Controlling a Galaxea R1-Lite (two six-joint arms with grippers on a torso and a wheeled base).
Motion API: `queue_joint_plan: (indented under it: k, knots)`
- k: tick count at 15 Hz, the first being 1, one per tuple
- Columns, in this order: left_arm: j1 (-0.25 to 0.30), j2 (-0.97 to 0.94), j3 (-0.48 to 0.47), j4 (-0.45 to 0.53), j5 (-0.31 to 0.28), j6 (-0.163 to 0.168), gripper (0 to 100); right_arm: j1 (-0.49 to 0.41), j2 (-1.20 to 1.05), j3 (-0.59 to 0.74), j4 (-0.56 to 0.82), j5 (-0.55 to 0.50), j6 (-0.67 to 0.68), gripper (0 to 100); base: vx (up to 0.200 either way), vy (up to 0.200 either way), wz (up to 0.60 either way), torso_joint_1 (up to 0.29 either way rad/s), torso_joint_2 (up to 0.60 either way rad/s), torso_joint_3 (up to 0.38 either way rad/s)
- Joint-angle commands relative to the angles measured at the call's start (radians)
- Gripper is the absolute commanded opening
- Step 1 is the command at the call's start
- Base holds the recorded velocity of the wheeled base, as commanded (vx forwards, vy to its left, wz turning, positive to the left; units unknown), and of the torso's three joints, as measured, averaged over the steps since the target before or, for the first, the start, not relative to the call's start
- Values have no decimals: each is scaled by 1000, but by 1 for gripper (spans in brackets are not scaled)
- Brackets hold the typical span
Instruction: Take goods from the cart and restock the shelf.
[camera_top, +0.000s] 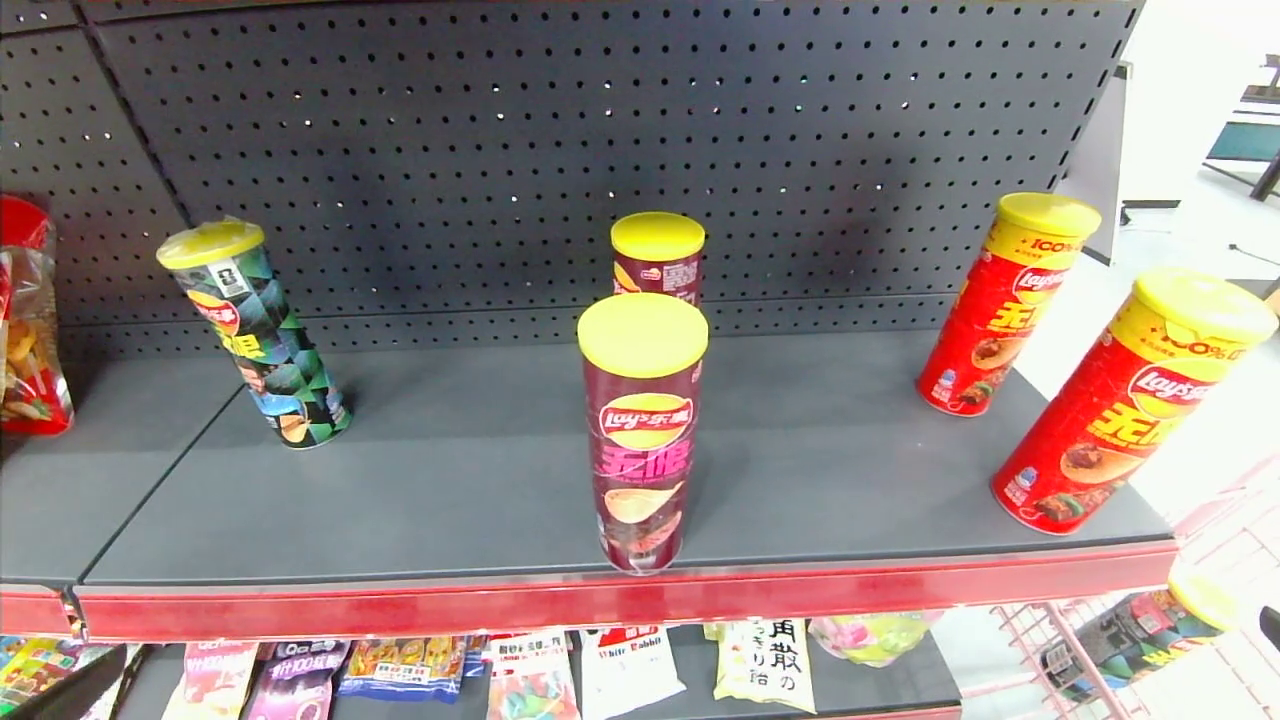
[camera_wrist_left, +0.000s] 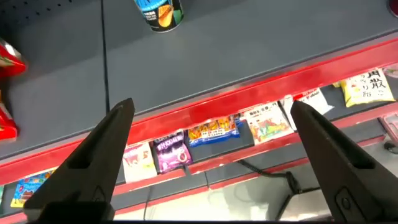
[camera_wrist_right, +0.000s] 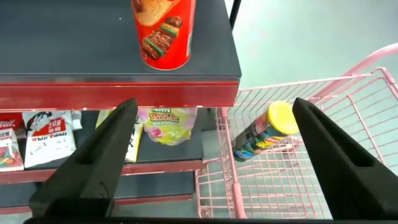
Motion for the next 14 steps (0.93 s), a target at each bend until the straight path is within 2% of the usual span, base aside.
queue_joint_plan:
  k: [1,4,10,13,14]
  knots:
    - [2,-33,11,0,2,0,100,-3,-6,2,0,0,-1,100,0,0,0,0,0,0]
    - [2,-39,12,0,2,0,100,-3,-9,5,2,0,-8,100,0,0,0,0,0,0]
    - [1,-48,38,-2,-2,4,100,-1,-11,23,2,0,-19,100,-200,0,0,5,2,0]
    - [2,-50,46,-12,-2,7,100,-1,-12,40,0,0,-28,100,0,0,0,0,0,0]
    - [1,-50,46,-11,-2,7,100,-1,-15,42,0,0,-28,100,0,0,-600,-2,-2,2]
